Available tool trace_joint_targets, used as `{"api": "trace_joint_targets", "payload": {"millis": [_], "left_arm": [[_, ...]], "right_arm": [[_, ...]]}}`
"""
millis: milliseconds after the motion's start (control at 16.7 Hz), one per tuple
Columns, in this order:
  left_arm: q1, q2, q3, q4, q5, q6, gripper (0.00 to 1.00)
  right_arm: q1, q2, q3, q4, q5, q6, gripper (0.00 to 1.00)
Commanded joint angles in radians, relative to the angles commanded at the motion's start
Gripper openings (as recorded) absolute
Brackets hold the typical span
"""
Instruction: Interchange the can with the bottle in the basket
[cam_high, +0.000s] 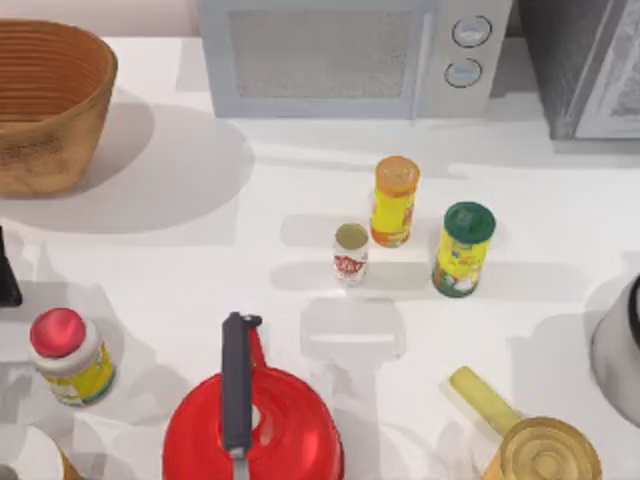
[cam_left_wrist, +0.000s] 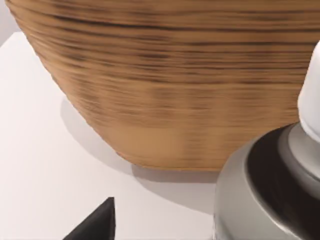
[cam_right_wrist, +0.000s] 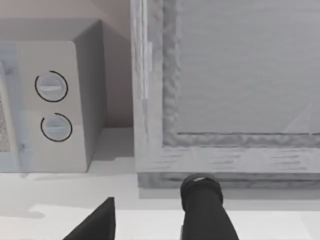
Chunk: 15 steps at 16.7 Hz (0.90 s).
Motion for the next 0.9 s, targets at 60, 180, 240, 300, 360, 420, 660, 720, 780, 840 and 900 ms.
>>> {"api": "trace_joint_targets", "payload": {"millis": [60,180,240,300,360,420,660,720,780,840,900], "left_arm": [[-0.011,0.021,0.016,0.006,-0.01,-0.003,1.0],[-0.025,0.058,0.037,0.022,-0.023,-0.007,1.0],[-0.029,0.069,0.043,0.028,-0.026,-0.008,1.0],[-0.031,0.074,0.046,0.031,-0.027,-0.009,1.0],[-0.031,0.074,0.046,0.031,-0.027,-0.009,1.0],[-0.031,0.074,0.046,0.031,-0.027,-0.009,1.0],[-0.031,0.074,0.046,0.031,-0.027,-0.009,0.77],[-0.031,0.074,0.046,0.031,-0.027,-0.009,0.7],[-0.031,0.074,0.046,0.031,-0.027,-0.009,0.62],[-0.031,0.074,0.046,0.031,-0.027,-0.009,0.55],[-0.031,0.074,0.046,0.031,-0.027,-0.009,0.47]], "right_arm": [[0.0,0.0,0.0,0.0,0.0,0.0,1.0],[0.0,0.0,0.0,0.0,0.0,0.0,1.0],[0.0,0.0,0.0,0.0,0.0,0.0,1.0],[0.0,0.0,0.0,0.0,0.0,0.0,1.0],[0.0,0.0,0.0,0.0,0.0,0.0,1.0],[0.0,0.0,0.0,0.0,0.0,0.0,1.0],[0.0,0.0,0.0,0.0,0.0,0.0,1.0],[0.0,0.0,0.0,0.0,0.0,0.0,1.0],[0.0,0.0,0.0,0.0,0.0,0.0,1.0],[0.0,0.0,0.0,0.0,0.0,0.0,1.0],[0.0,0.0,0.0,0.0,0.0,0.0,1.0]]}}
